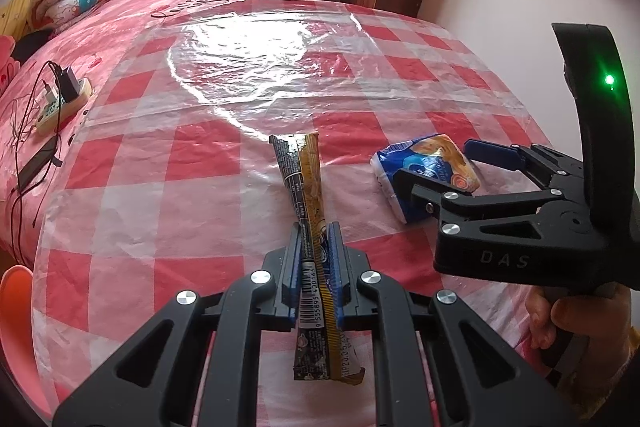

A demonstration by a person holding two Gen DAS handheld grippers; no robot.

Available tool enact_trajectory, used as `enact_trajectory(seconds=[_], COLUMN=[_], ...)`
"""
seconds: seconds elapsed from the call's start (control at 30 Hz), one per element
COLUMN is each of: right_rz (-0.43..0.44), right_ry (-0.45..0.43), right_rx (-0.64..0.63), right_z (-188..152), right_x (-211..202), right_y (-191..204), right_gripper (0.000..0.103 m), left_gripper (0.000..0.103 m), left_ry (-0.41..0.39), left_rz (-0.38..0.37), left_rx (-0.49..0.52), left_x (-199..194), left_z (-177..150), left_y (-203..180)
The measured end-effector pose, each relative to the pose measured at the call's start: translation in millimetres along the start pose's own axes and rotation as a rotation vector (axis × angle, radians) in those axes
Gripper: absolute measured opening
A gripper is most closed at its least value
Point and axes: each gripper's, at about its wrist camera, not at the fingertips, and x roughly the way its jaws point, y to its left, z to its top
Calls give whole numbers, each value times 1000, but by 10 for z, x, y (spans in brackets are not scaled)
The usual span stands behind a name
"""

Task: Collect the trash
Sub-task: 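Grasp the blue-and-white tissue pack with the right tool and lift it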

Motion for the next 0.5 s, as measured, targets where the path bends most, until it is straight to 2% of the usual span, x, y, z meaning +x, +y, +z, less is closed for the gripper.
enact_trajectory(seconds=[0.13,0.3,0.5], right_rz=[8,-7,5], right_ry=[1,-8,-15], right_rx=[-9,-46,-42], right_z=[15,19,18], right_x=[11,7,-8], right_y=[7,61,55], right_gripper=[93,75,67], left_gripper=[14,14,14], left_ry=[1,-2,-4], left_rz=[0,-1,-5], left_rx=[-6,-13,-26], left_x=[-2,-11,-16], left_z=[-9,-25,-47], left_y=[34,87,183])
